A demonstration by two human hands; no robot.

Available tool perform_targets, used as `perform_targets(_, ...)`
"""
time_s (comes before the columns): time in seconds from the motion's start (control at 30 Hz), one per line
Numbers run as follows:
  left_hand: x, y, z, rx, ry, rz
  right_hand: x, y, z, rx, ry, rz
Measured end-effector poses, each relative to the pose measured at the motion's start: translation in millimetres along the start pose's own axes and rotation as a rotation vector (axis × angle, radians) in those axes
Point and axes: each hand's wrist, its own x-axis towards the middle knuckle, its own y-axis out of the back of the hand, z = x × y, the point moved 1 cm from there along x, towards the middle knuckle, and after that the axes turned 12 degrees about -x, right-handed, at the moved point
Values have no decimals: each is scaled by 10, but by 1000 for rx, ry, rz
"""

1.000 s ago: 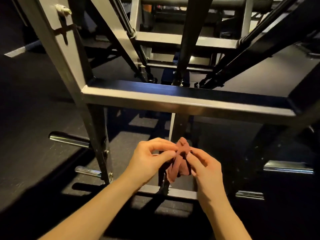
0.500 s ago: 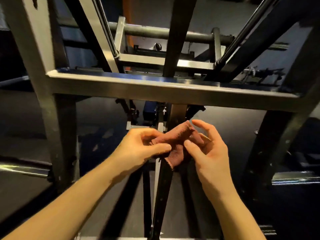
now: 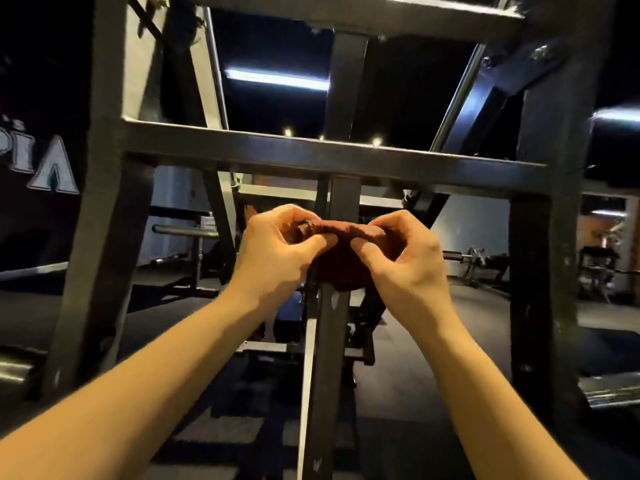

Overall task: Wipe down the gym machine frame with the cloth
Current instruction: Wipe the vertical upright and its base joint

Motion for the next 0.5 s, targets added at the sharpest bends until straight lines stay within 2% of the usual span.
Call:
perform_targets(0.17, 291, -71, 84, 135, 1, 79, 412, -119, -11, -213, 184, 207)
perform_targets(0.27, 402, -73, 49, 63, 128, 77, 509, -204, 16, -341, 289, 277)
perform_targets(0.37, 378, -67, 21, 43, 148, 94, 384, -236, 42, -415, 365, 353)
perform_targets(0.5, 366, -58, 22, -10, 221, 112, 228, -265, 72, -561, 339, 292)
